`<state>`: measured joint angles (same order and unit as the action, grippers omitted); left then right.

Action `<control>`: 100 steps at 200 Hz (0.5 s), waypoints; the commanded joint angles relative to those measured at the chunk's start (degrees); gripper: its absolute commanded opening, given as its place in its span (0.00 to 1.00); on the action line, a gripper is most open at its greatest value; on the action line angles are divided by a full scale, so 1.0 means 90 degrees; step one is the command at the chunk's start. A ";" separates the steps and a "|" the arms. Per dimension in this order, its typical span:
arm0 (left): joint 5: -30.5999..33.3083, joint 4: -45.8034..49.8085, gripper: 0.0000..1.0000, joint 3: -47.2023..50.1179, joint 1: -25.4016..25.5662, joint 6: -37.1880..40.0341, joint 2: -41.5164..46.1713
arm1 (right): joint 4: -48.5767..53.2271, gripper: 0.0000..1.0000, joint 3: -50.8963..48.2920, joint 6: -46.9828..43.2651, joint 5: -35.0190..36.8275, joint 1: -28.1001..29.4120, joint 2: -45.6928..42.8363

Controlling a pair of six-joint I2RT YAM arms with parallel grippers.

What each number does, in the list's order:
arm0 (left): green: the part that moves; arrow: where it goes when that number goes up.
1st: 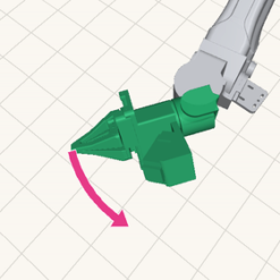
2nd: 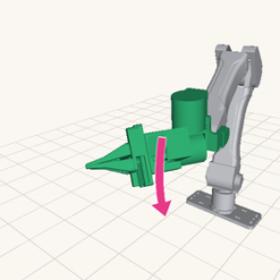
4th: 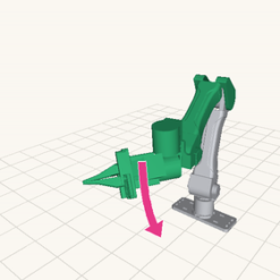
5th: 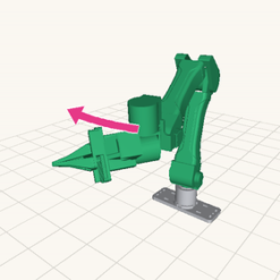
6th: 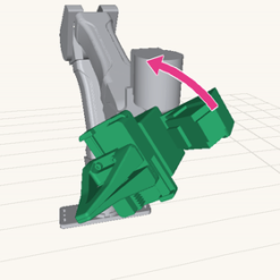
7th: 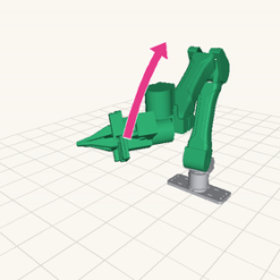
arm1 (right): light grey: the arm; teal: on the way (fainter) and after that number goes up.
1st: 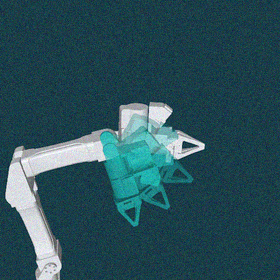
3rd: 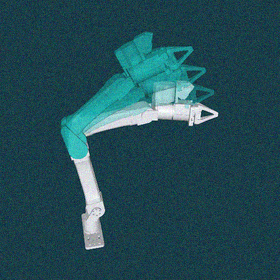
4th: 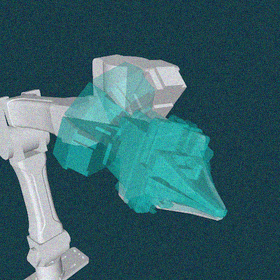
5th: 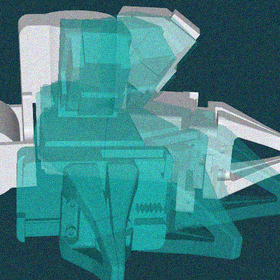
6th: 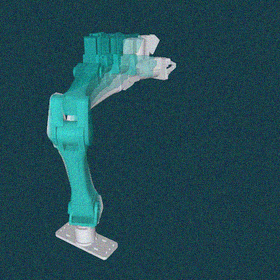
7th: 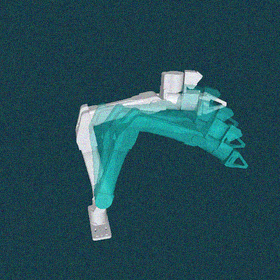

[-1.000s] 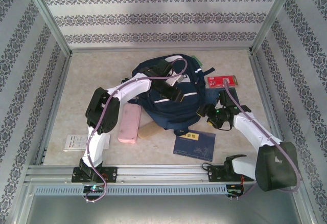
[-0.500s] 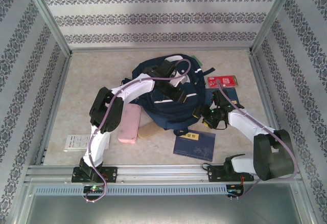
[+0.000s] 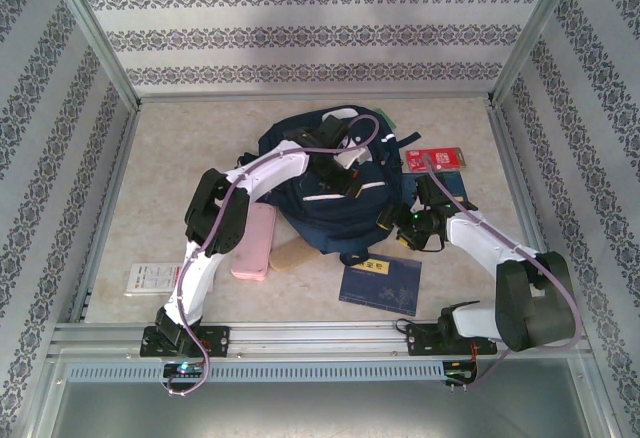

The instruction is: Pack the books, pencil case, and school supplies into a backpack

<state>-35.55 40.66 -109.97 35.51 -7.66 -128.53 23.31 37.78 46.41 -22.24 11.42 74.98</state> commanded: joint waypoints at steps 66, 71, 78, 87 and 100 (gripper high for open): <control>0.0825 -0.2076 0.00 0.0631 -0.1530 -0.2306 0.2363 | -0.0108 0.73 0.0685 -0.1605 0.0103 0.0609 -0.1992; 0.0851 -0.2133 0.00 0.0646 -0.1608 -0.2332 0.2404 | -0.0143 0.73 0.0746 -0.1705 0.0147 0.0707 -0.2019; 0.0854 -0.2199 0.00 0.0649 -0.1723 -0.2368 0.2469 | -0.0144 0.72 0.0856 -0.1863 0.0258 0.0840 -0.2021; 0.0867 -0.2230 0.00 0.0624 -0.1860 -0.2431 0.2527 | -0.0156 0.71 0.0995 -0.2111 0.0421 0.1079 -0.1981; 0.0893 -0.2330 0.00 0.0626 -0.2053 -0.2555 0.2607 | -0.0130 0.71 0.1222 -0.2482 0.0854 0.1606 -0.1856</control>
<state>-29.85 27.07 -104.73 19.75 -24.82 -107.79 23.22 44.64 33.17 -20.18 19.38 57.14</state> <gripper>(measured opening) 0.061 0.717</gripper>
